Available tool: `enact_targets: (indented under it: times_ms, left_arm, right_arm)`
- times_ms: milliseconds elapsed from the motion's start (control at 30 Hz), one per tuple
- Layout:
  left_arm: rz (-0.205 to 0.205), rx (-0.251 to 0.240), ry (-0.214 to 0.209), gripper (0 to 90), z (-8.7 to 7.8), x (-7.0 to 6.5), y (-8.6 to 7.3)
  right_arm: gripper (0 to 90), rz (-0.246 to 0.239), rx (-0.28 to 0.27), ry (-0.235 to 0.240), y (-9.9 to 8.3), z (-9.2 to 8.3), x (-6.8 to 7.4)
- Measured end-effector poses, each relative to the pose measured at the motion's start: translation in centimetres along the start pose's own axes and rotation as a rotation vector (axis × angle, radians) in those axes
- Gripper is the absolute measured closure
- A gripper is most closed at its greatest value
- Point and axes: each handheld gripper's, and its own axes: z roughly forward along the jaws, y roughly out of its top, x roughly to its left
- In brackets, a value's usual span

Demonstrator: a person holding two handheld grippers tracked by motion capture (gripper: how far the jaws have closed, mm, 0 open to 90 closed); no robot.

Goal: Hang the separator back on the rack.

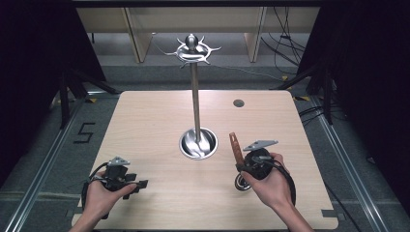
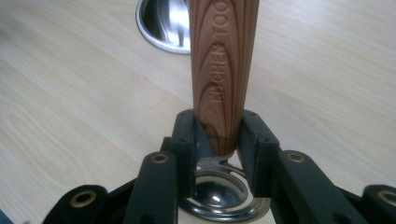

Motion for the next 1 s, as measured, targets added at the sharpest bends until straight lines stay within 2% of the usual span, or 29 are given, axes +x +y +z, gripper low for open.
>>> enact_targets:
  times_ms: [33,67,200,233,367,400,467,567,600,633,667,700,767,800,867,900,933,967,1000]
  left_arm:
    - [0.000,0.000,0.000,40.5,0.0,0.0,0.0]
    - [0.001,0.000,0.003,40.4,0.0,0.0,0.0]
    - [0.001,-0.004,0.003,40.4,0.0,0.0,0.0]
    - [0.000,-0.003,-0.002,40.5,0.0,0.0,0.0]
    - [0.000,-0.003,-0.001,40.5,0.0,0.0,0.0]
    - [0.001,-0.003,0.003,40.4,0.0,0.0,0.0]
    - [0.001,-0.005,0.004,40.5,0.0,0.0,0.0]
    - [0.000,-0.014,0.005,40.5,0.0,0.0,0.0]
    - [0.000,-0.014,0.007,40.4,0.0,0.0,0.0]
    - [-0.001,-0.012,0.005,40.4,0.0,0.0,0.0]
    - [-0.002,-0.013,0.005,40.4,0.0,0.0,0.0]
    - [-0.004,-0.015,0.004,40.5,0.0,0.0,0.0]
    - [-0.002,-0.014,0.007,40.5,0.0,0.0,0.0]
    - [-0.001,-0.015,0.008,40.5,0.0,0.0,0.0]
    - [-0.001,-0.015,0.007,40.4,0.0,0.0,0.0]
    - [-0.002,-0.016,0.007,40.4,0.0,0.0,0.0]
    - [-0.002,-0.017,0.008,40.5,0.0,0.0,0.0]
    - [-0.003,-0.017,0.008,40.5,0.0,0.1,0.0]
    - [-0.003,-0.017,0.008,40.4,0.0,0.1,0.0]
  right_arm:
    - [70.1,0.000,0.000,0.000,0.0,0.0,0.0]
    - [70.1,-0.019,-0.025,0.006,0.1,-0.1,-0.2]
    - [70.1,-0.013,-0.047,0.007,0.1,-0.4,-0.3]
    - [70.1,-0.027,-0.061,0.007,0.1,-0.5,-0.4]
    - [70.1,-0.032,-0.087,0.015,0.2,-0.6,-0.4]
    - [70.1,-0.015,-0.081,0.014,0.2,-0.7,-0.3]
    - [70.1,-0.034,-0.101,0.014,0.2,-0.8,-0.4]
    - [70.1,-0.032,-0.129,0.019,0.2,-0.8,-0.4]
    - [70.1,-0.007,-0.113,0.029,0.3,-1.1,-0.2]
    - [70.1,-0.019,-0.123,0.035,0.3,-1.1,-0.3]
    - [70.1,-0.050,-0.140,0.022,0.3,-1.1,-0.5]
    - [70.1,-0.016,-0.139,0.031,0.3,-1.2,-0.2]
    - [70.1,-0.068,-0.170,0.028,0.4,-1.2,-0.6]
    - [70.1,-0.035,-0.175,0.035,0.4,-1.3,-0.3]
    - [70.1,-0.080,-0.194,0.035,0.5,-1.4,-0.6]
    - [70.1,-0.051,-0.189,0.047,0.5,-1.6,-0.4]
    - [70.1,-0.100,-0.223,0.035,0.5,-1.5,-0.7]
    - [70.1,-0.067,-0.208,0.045,0.5,-1.7,-0.5]
    - [70.1,-0.082,-0.211,0.046,0.6,-1.8,-0.6]
